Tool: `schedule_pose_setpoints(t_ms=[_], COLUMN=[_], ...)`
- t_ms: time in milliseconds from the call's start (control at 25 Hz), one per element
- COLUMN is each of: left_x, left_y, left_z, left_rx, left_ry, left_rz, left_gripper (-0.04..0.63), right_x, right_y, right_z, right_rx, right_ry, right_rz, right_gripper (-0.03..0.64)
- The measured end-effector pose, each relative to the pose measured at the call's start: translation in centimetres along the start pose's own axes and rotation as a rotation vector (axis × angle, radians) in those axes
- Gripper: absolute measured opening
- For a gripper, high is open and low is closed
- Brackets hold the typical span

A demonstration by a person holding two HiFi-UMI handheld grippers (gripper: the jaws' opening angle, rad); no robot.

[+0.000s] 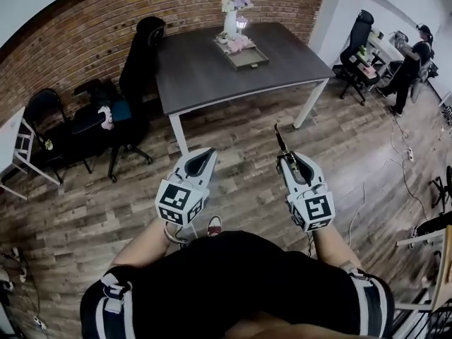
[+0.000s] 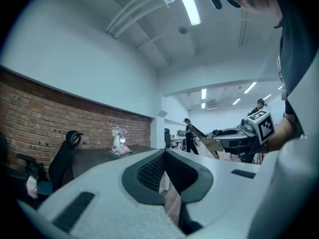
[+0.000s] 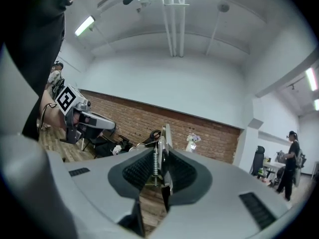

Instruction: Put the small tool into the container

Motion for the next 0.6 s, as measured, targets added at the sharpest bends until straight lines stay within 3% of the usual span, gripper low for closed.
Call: schedule_pose_setpoints(t_ms=[160, 600], left_x=[1.0, 6.1], left_y=[-0.8, -0.9], left_z=[3.7, 12.5], left_rx=[-0.008, 0.023], left_ry=[-0.024, 0.049], left_rz=[-0.02, -0.022], left_gripper=[0.009, 0.009], right_x=[3.5, 12.4], right_y=[-1.7, -1.3], right_z=[-0.3, 0.1], right_rx=[-0.029, -0.011], right_ry=[0.002, 0.039], right_rz=[-0.035, -0.047], right_gripper=[0.087, 0.087])
Point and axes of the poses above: the fingertips, and each gripper's own axes: x forward along the fingers, z to its left, y out of its underside, the point moved 7 cm from there along -x, backward along the fingers, and after that the axes turned 9 degrees about y, right-handed, at the moved point
